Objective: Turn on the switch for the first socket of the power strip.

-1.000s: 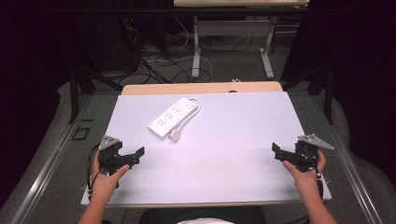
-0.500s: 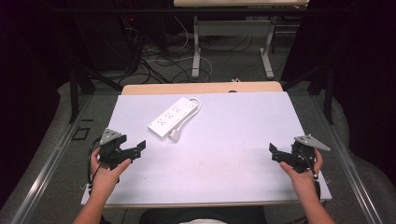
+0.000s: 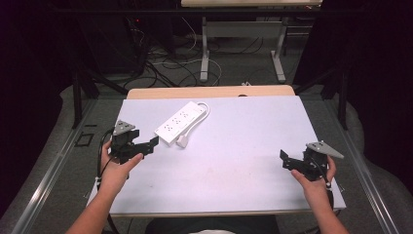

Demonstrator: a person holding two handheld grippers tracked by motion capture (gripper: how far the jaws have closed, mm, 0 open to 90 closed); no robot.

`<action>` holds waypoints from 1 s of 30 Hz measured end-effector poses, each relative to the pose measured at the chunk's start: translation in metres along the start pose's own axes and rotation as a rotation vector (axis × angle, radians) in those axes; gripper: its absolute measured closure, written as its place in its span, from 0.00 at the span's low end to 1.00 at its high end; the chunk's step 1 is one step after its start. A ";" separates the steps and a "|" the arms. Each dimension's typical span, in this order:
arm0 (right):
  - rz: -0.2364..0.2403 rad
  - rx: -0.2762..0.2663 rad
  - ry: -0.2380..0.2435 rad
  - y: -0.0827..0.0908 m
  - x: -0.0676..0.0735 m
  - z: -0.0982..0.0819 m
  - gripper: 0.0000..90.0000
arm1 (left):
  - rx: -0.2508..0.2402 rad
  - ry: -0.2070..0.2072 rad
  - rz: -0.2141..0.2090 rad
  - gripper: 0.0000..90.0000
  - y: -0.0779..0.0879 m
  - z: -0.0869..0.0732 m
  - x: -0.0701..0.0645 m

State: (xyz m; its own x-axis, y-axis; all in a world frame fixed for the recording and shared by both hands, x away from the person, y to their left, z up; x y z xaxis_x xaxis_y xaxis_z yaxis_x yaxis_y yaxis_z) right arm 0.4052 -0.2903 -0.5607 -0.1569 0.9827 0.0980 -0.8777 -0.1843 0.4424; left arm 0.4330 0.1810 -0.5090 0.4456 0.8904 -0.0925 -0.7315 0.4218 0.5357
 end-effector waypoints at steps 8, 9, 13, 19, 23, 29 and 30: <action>0.003 -0.002 0.021 -0.001 0.002 0.000 0.00 | -0.007 -0.029 0.000 0.28 -0.005 0.019 -0.004; 0.003 -0.001 0.008 -0.001 0.004 0.000 0.00 | -0.007 -0.029 0.000 0.28 -0.005 0.019 -0.004; 0.010 -0.002 0.015 -0.002 0.005 -0.001 0.00 | -0.009 -0.056 -0.007 0.30 -0.007 0.028 -0.009; 0.019 0.001 0.028 -0.003 0.008 -0.002 0.00 | 0.003 -0.095 -0.018 0.31 -0.011 0.040 -0.015; 0.020 0.004 0.028 -0.004 0.010 -0.003 0.00 | 0.005 -0.105 -0.032 0.31 -0.015 0.050 -0.020; 0.024 0.003 0.025 -0.004 0.011 -0.003 0.00 | 0.002 -0.122 -0.017 0.31 -0.020 0.064 -0.023; 0.023 0.002 0.024 -0.004 0.011 -0.003 0.00 | 0.002 -0.117 -0.018 0.31 -0.022 0.068 -0.024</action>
Point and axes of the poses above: each handheld gripper's, and its own axes: y roughly backward along the jaws, z roughly out of its top, x roughly to its left, the point moved 10 cm from there along -y, roughly forward along the jaws, and after that the axes turned 1 degree about -x, right-handed, at the moved point
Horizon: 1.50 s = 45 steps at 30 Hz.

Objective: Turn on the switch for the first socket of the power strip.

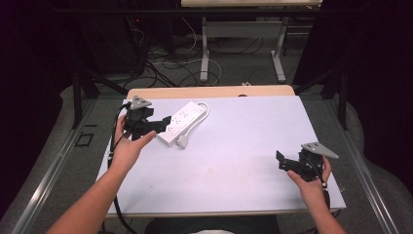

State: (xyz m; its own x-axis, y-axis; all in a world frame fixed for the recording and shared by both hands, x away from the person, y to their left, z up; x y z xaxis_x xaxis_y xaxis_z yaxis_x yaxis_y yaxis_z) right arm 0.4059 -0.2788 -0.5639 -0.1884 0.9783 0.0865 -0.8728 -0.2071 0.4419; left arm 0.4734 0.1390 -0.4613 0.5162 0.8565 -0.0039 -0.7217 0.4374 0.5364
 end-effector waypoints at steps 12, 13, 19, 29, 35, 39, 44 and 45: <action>0.010 -0.006 0.021 -0.004 0.004 -0.001 0.00 | -0.014 0.021 -0.021 0.37 -0.012 0.020 -0.006; 0.011 -0.005 0.020 -0.004 0.005 -0.002 0.00 | -0.014 0.029 -0.026 0.38 -0.013 0.023 -0.007; 0.019 0.021 0.011 -0.004 0.005 -0.004 0.00 | -0.027 0.054 -0.033 0.38 -0.019 0.036 -0.010; 0.025 0.023 0.013 -0.006 0.007 -0.006 0.00 | 0.002 0.093 -0.051 0.41 -0.039 0.044 -0.011; 0.026 0.026 0.020 -0.006 0.007 -0.006 0.00 | 0.005 0.106 -0.035 0.43 -0.054 0.047 -0.012; 0.027 0.027 0.020 -0.007 0.008 -0.007 0.00 | 0.013 0.110 -0.034 0.45 -0.062 0.049 -0.014; 0.029 0.027 0.026 -0.007 0.008 -0.007 0.00 | 0.016 0.112 -0.032 0.48 -0.070 0.052 -0.018; 0.029 0.028 0.027 -0.007 0.008 -0.007 0.00 | 0.022 0.111 -0.030 0.49 -0.073 0.052 -0.018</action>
Point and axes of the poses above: each handheld gripper's, and its own axes: y roughly backward along the jaws, z roughly out of its top, x roughly to its left, the point moved 10 cm from there along -y, roughly forward along the jaws, and after that the axes turned 1 degree about -x, right-handed, at the moved point
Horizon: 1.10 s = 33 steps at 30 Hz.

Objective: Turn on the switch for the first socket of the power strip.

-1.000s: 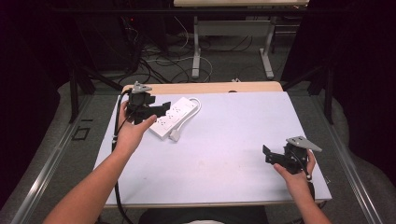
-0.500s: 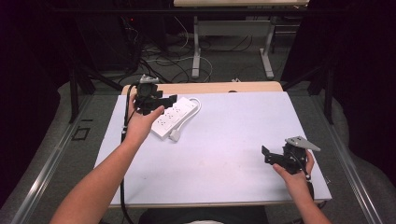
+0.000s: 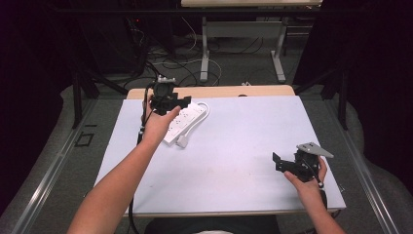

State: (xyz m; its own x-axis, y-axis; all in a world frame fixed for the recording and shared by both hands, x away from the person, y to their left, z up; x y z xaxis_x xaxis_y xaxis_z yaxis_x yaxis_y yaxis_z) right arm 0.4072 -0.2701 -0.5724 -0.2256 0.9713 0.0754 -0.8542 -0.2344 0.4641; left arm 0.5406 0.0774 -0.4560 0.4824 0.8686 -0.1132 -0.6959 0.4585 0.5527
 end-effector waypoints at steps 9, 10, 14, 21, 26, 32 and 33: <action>0.004 0.001 0.003 0.000 0.000 0.000 0.00 | 0.030 0.002 0.007 0.52 -0.017 0.001 -0.005; 0.006 -0.002 0.001 -0.001 0.000 0.000 0.00 | 0.029 0.000 0.008 0.52 -0.019 0.001 -0.006; 0.009 0.003 -0.001 -0.001 0.001 -0.001 0.00 | 0.039 -0.008 0.013 0.54 -0.025 0.001 -0.008; 0.014 -0.004 -0.004 -0.002 0.002 0.000 0.00 | 0.070 0.002 0.015 0.57 -0.038 -0.002 -0.010; 0.020 -0.004 0.001 -0.003 0.003 0.000 0.00 | 0.082 0.010 0.027 0.60 -0.046 -0.004 -0.009; 0.022 -0.002 0.001 -0.002 0.003 -0.001 0.01 | 0.098 0.015 0.037 0.62 -0.055 -0.007 -0.007; 0.022 -0.002 0.001 -0.002 0.003 -0.001 0.01 | 0.098 0.015 0.037 0.62 -0.055 -0.007 -0.007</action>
Point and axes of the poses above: each handheld gripper's, and its own axes: y roughly backward along the jaws, z roughly out of its top, x roughly to its left, the point moved 10 cm from there along -y, roughly forward along the jaws, and after that the axes turned 1 degree about -x, right-handed, at the moved point
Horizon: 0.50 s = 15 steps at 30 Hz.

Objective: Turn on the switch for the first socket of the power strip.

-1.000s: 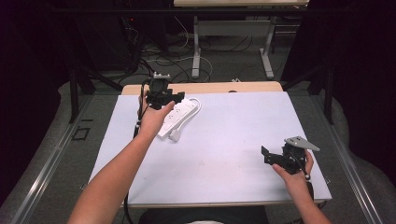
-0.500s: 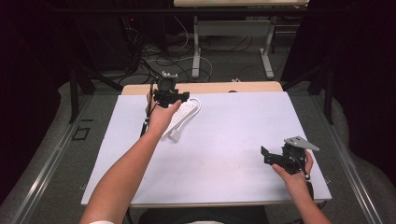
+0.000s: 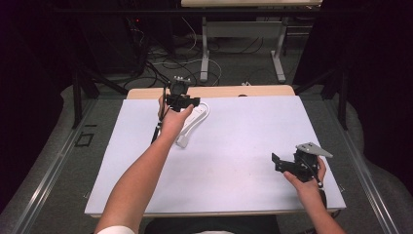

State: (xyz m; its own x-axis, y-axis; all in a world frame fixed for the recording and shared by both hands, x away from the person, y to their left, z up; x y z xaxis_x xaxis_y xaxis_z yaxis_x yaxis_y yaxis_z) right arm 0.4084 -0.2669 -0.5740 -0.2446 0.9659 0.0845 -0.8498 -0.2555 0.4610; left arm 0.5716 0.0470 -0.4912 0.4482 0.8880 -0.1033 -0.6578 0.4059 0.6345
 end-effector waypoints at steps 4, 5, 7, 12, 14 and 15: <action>-0.001 0.012 -0.009 0.000 0.000 -0.001 0.01 | 0.017 0.008 0.002 0.65 -0.005 -0.002 0.004; -0.001 0.012 -0.009 0.000 0.000 -0.001 0.01 | 0.023 0.014 0.003 0.65 -0.007 -0.003 0.004; 0.001 0.014 -0.009 0.000 0.000 -0.002 0.01 | 0.040 0.016 0.003 0.67 -0.009 -0.006 0.006; 0.006 0.007 -0.004 -0.001 0.001 -0.002 0.02 | 0.058 0.045 0.002 0.71 -0.015 -0.009 0.010; 0.006 0.008 -0.008 -0.002 0.001 -0.002 0.02 | 0.063 0.050 0.007 0.72 -0.017 -0.010 0.011; 0.007 0.010 -0.012 -0.002 0.001 -0.002 0.02 | 0.068 0.053 0.012 0.74 -0.018 -0.011 0.012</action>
State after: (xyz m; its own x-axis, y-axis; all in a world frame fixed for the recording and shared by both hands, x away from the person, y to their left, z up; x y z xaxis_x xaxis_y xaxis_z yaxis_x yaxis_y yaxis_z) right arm 0.4084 -0.2655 -0.5766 -0.2446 0.9647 0.0977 -0.8437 -0.2614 0.4689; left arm 0.5824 0.0527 -0.5126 0.4062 0.9038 -0.1346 -0.6198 0.3807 0.6862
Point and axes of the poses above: each handheld gripper's, and its own axes: y roughly backward along the jaws, z roughly out of its top, x roughly to its left, the point moved 10 cm from there along -y, roughly forward along the jaws, and after that the axes turned 1 degree about -x, right-handed, at the moved point
